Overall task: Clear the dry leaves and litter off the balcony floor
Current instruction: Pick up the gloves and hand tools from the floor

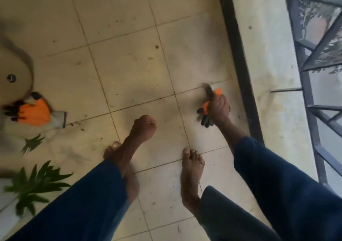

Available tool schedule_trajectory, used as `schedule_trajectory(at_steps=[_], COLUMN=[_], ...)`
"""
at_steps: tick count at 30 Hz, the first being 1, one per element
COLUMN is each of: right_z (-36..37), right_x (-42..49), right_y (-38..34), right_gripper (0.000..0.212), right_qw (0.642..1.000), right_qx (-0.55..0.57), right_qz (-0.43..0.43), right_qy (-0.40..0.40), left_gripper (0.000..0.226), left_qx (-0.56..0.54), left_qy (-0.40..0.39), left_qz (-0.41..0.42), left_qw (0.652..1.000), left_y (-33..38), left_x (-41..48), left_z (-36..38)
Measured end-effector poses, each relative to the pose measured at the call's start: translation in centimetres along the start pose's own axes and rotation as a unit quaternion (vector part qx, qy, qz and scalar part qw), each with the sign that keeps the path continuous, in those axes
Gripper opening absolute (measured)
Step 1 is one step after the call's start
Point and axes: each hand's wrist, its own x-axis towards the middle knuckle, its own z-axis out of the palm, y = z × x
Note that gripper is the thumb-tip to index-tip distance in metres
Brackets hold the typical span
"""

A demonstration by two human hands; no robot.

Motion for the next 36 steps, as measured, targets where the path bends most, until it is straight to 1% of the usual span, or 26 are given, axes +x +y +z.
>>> schedule_trajectory(at_steps=[1, 2, 3, 5, 7, 8, 9, 11, 13, 14, 16, 18, 21, 23, 25, 26, 29, 30, 31, 33, 34, 35, 36], right_z=[-2.3, -4.3, -5.3, -2.0, 1.2, 3.0, 4.6, 7.4, 10.3, 11.5, 14.2, 16.7, 19.4, 21.2, 22.6, 23.5, 25.3, 25.7, 26.2, 26.6, 26.6, 26.4, 25.8], right_x=[0.3, 1.0, 2.5, 5.5, 7.2, 7.5, 7.3, 5.8, 4.7, 4.5, 4.3, 4.5, 5.3, 5.5, 5.8, 6.1, 6.8, 7.0, 7.1, 7.1, 7.0, 6.9, 6.7], right_y=[-7.0, -11.3, -13.8, -11.2, -12.1, -13.1, -13.6, -16.0, -18.0, -18.8, -20.6, -21.9, -23.1, -23.1, -22.8, -22.5, -21.9, -21.7, -21.3, -20.8, -20.6, -20.4, -20.2], right_gripper=[0.043, 0.036, 0.032, 0.033, 0.039, 0.039, 0.038, 0.030, 0.016, 0.014, 0.017, 0.021, 0.035, 0.037, 0.039, 0.039, 0.041, 0.041, 0.041, 0.041, 0.040, 0.039, 0.037], right_qw=[0.999, 0.999, 1.000, 1.000, 0.999, 0.999, 0.998, 0.997, 0.993, 0.991, 0.987, 0.985, 0.983, 0.982, 0.981, 0.981, 0.983, 0.984, 0.984, 0.984, 0.984, 0.984, 0.985], right_qx=[0.021, 0.031, 0.021, -0.001, -0.040, -0.044, -0.038, -0.022, -0.001, 0.012, 0.041, 0.056, 0.057, 0.058, 0.058, 0.061, 0.079, 0.082, 0.084, 0.091, 0.092, 0.091, 0.090], right_qz=[0.017, 0.017, 0.000, 0.020, 0.024, 0.005, 0.001, -0.042, -0.069, -0.084, -0.101, -0.101, -0.101, -0.100, -0.099, -0.096, -0.075, -0.075, -0.076, -0.073, -0.070, -0.067, -0.061], right_qy=[0.017, 0.003, -0.002, -0.010, -0.023, -0.024, -0.041, -0.066, -0.098, -0.108, -0.120, -0.125, -0.141, -0.151, -0.159, -0.158, -0.145, -0.139, -0.136, -0.136, -0.137, -0.138, -0.135], left_gripper=[0.009, 0.010, 0.010, 0.011, 0.019, 0.023, 0.025, 0.026, 0.028, 0.030, 0.036, 0.047, 0.069, 0.084, 0.091, 0.092, 0.093, 0.091, 0.087, 0.073, 0.067, 0.064, 0.063], left_qx=[-0.009, -0.015, -0.020, -0.028, -0.027, -0.021, -0.013, -0.001, -0.016, -0.029, -0.051, -0.069, -0.065, -0.002, 0.079, 0.119, 0.139, 0.121, 0.079, 0.053, 0.074, 0.112, 0.097], left_qy=[0.003, 0.001, 0.002, 0.021, 0.055, 0.075, 0.092, 0.128, 0.171, 0.190, 0.231, 0.270, 0.253, 0.213, 0.201, 0.195, 0.151, 0.138, 0.145, 0.184, 0.192, 0.200, 0.237], left_qz=[-0.007, -0.011, -0.019, -0.035, -0.064, -0.080, -0.091, -0.121, -0.155, -0.159, -0.163, -0.172, -0.185, -0.173, -0.163, -0.156, -0.168, -0.164, -0.162, -0.132, -0.142, -0.171, -0.121], left_qw=[1.000, 1.000, 1.000, 0.999, 0.996, 0.994, 0.992, 0.984, 0.973, 0.968, 0.958, 0.945, 0.947, 0.962, 0.963, 0.961, 0.964, 0.969, 0.973, 0.973, 0.968, 0.958, 0.959], left_y=[-0.3, -0.6, -1.0, -1.6, -2.8, -3.8, -4.4, -6.4, -8.9, -10.2, -13.0, -15.5, -18.0, -19.9, -21.8, -23.2, -26.4, -27.1, -27.1, -27.0, -27.8, -28.2, -29.2], left_x=[-0.6, -1.1, -1.9, -3.0, -4.2, -4.6, -4.9, -5.2, -5.1, -4.7, -3.8, -2.5, -0.8, 0.4, 1.6, 2.9, 5.4, 6.0, 6.5, 8.1, 9.5, 11.3, 12.2], left_z=[-1.1, -1.8, -3.1, -5.0, -7.4, -8.5, -9.4, -11.3, -13.0, -13.6, -14.6, -15.4, -16.2, -16.2, -16.6, -16.8, -16.8, -17.5, -18.4, -19.9, -17.6, -17.3, -16.3])
